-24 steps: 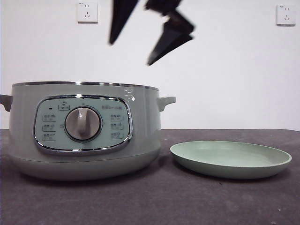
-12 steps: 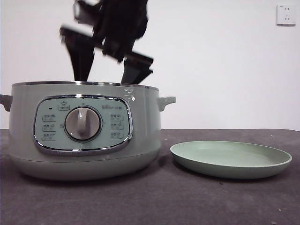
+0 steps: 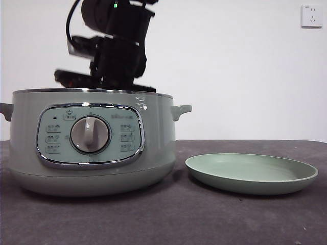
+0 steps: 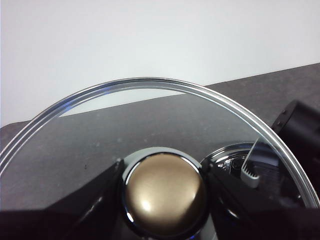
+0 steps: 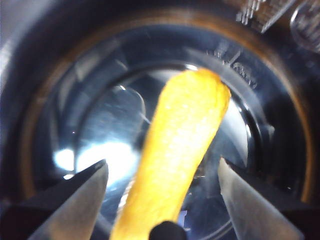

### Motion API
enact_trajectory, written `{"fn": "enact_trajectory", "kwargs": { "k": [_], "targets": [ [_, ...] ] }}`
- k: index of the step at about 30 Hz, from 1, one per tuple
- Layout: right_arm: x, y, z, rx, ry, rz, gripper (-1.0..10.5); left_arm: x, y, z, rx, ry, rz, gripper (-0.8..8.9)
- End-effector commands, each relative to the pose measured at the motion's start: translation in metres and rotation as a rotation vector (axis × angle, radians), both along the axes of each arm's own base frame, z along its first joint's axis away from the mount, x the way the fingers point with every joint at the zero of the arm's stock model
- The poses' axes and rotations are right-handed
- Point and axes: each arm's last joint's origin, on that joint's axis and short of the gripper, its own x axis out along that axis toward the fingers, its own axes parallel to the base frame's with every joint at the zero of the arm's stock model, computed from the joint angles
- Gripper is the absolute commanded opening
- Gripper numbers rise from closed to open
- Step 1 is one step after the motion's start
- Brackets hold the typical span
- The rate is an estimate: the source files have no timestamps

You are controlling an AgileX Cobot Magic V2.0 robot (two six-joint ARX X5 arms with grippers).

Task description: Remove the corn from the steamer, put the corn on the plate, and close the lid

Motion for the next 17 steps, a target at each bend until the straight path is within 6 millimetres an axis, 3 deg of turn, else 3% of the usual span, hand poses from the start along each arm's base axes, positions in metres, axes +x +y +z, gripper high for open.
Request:
{"fn": "enact_trajectory", "kwargs": {
  "k": [1,8,12,17],
  "targets": [
    [0.002,0.004,-0.013,-0.019,0.013,0.006,2.9,-0.004,0.002,0.009,-0.021,-0.061,0.005,-0.09],
    [0.001,0.008,-0.017,-0.015,0.004,0.012,-0.2,-0.004,0.002,0.009,-0.021,-0.061,0.005,-0.09],
    [0.000,0.006,-0.005,0.001,-0.010,0.011,-0.2,-0.004,0.002,0.009,-0.021,-0.060,0.005,-0.09],
    [-0.008,-0.007,0.027,0.024,-0.030,0.005,-0.2,-0.003,0.002,0.009,-0.021,-0.060,0.004,-0.09]
  ]
}}
